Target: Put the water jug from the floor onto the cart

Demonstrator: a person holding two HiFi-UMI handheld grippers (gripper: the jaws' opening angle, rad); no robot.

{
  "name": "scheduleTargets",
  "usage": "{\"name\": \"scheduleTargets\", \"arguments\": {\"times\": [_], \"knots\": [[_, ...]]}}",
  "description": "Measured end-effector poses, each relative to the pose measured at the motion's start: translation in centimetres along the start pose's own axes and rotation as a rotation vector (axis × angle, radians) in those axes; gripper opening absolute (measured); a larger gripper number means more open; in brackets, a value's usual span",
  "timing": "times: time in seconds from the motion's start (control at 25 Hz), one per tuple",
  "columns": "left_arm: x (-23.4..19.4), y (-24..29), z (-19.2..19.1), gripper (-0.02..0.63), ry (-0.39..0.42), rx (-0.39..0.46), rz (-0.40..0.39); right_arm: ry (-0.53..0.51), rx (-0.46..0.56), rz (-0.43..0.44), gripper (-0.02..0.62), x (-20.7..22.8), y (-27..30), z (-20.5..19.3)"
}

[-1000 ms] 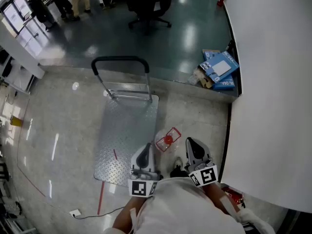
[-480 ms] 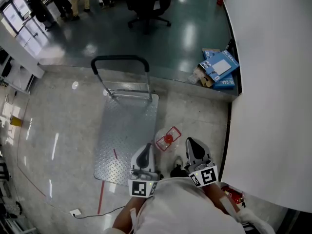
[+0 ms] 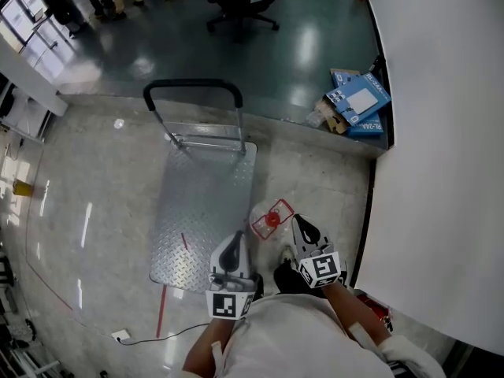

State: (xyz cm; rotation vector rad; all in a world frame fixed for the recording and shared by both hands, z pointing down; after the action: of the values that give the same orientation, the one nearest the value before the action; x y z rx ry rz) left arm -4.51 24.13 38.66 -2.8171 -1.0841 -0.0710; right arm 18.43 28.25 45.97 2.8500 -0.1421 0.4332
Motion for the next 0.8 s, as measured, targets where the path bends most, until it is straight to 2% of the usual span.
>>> {"name": "scheduleTargets", "arguments": {"times": [0.2,0.44,0.6,0.72,0.76,0.8], "knots": [[-0.1,0.5,-1.4,0.003,-0.032,-0.059,-0.019,0.018,-0.285,-0.050,0.012,2.2,4.0,-6.6],[-0.9,2.0,-3.8,0.003,-0.068,-0.059,-0.048,0.034,-0.658,-0.142,0.012,5.2,9.7,-17.4],[-1.4,2.2,-5.5,0.003,-0.088,-0.074,-0.054,0.071,-0.787,-0.200,0.012,6.2,10.9,-22.5],[-2.0,2.5,-6.7,0.003,-0.087,-0.081,-0.058,0.088,-0.861,-0.205,0.016,6.8,12.0,-25.6],[-2.3,2.6,-7.2,0.003,-0.091,-0.084,-0.058,0.094,-0.890,-0.199,0.037,7.0,12.4,-26.5],[-2.4,2.7,-7.7,0.003,-0.094,-0.089,-0.059,0.100,-0.920,-0.195,0.106,7.2,12.8,-27.4]]}}
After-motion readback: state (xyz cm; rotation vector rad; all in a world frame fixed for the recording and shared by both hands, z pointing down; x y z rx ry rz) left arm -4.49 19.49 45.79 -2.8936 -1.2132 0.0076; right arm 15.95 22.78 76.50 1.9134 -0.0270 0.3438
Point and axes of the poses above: the fingertips, and each gripper's own axes: y forward along the fingers, x to its right, z out of its top, the point moved 10 cm from there along -y, backward along the fingers, and after that the axes turned 12 degrees about y, right-handed, at the moved point
